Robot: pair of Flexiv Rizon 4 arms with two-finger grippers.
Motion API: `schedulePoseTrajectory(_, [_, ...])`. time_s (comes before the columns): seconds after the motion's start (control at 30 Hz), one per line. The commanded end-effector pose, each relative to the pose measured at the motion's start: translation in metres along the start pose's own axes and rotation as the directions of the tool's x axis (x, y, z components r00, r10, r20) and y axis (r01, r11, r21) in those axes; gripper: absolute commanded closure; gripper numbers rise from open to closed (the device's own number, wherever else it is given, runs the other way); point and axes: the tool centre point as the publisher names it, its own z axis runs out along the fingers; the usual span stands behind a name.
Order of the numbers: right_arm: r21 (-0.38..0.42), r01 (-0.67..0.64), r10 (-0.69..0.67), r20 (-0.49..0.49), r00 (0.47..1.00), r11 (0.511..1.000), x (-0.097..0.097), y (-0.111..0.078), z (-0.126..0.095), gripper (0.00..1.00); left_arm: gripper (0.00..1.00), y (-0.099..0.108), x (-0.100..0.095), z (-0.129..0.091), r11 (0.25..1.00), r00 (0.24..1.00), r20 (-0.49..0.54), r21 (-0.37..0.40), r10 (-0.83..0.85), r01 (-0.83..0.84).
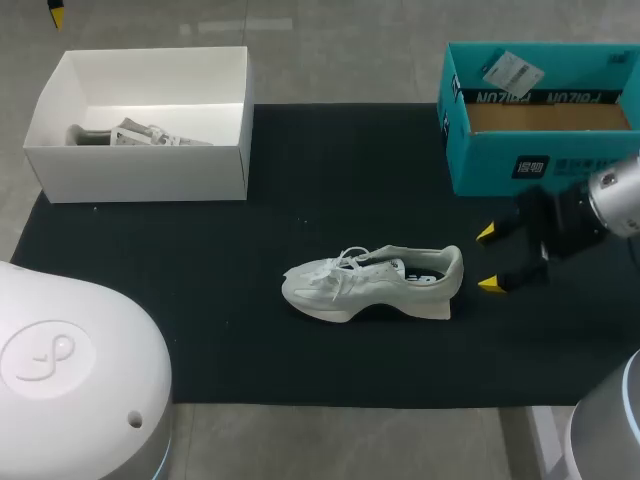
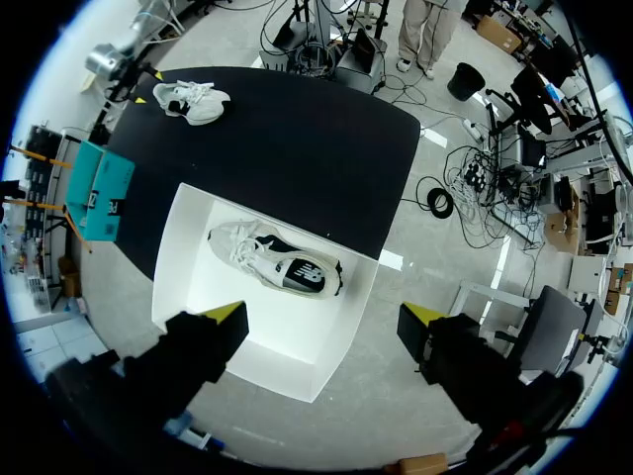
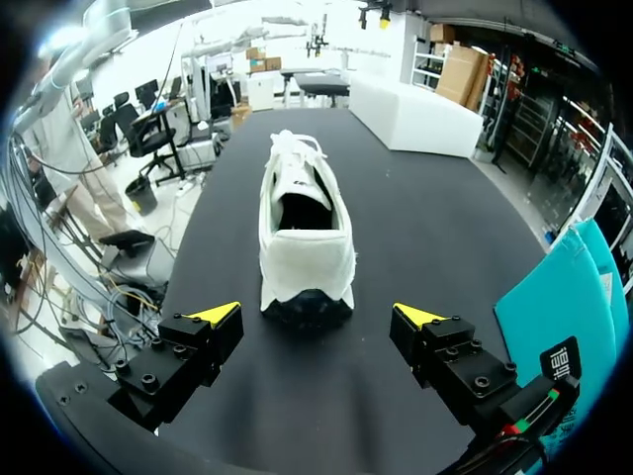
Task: Take the shoe out of the shoebox, open the shoe tongue, remove and reinsert the insole, then place the shoe into the shoebox
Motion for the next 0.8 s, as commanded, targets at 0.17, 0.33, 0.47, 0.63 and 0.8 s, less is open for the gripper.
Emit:
schedulePoseTrajectory(0.17, [-0.103, 0.020, -0.018, 0.020, 1.000, 0.994, 0.000, -0.010, 0.019, 0.00, 0.00, 0.000, 0.000, -0.001, 1.000, 1.000, -0.003, -0.001, 0.000, 0.000])
schedulePoseTrajectory(0.33, [-0.131, 0.022, -0.019, 0.027, 0.999, 0.991, -0.001, -0.018, 0.027, 0.00, 0.00, 0.000, 0.000, -0.001, 1.000, 1.000, -0.003, -0.001, 0.000, 0.000])
schedulePoseTrajectory(0.47, [-0.178, 0.014, -0.007, 0.039, 0.999, 0.984, 0.000, -0.026, 0.032, 0.00, 0.00, 0.000, 0.000, -0.001, 1.000, 1.000, -0.003, -0.001, 0.000, 0.000])
schedulePoseTrajectory(0.63, [-0.230, 0.024, -0.017, 0.033, 0.999, 0.973, 0.000, -0.029, 0.039, 0.00, 0.00, 0.000, 0.000, -0.001, 1.000, 1.000, -0.003, -0.001, 0.000, 0.000])
schedulePoseTrajectory(0.8, [-0.248, 0.033, -0.031, 0.012, 0.999, 0.968, -0.005, -0.027, 0.049, 0.00, 0.00, 0.000, 0.000, -0.001, 1.000, 1.000, -0.003, -0.001, 0.000, 0.000])
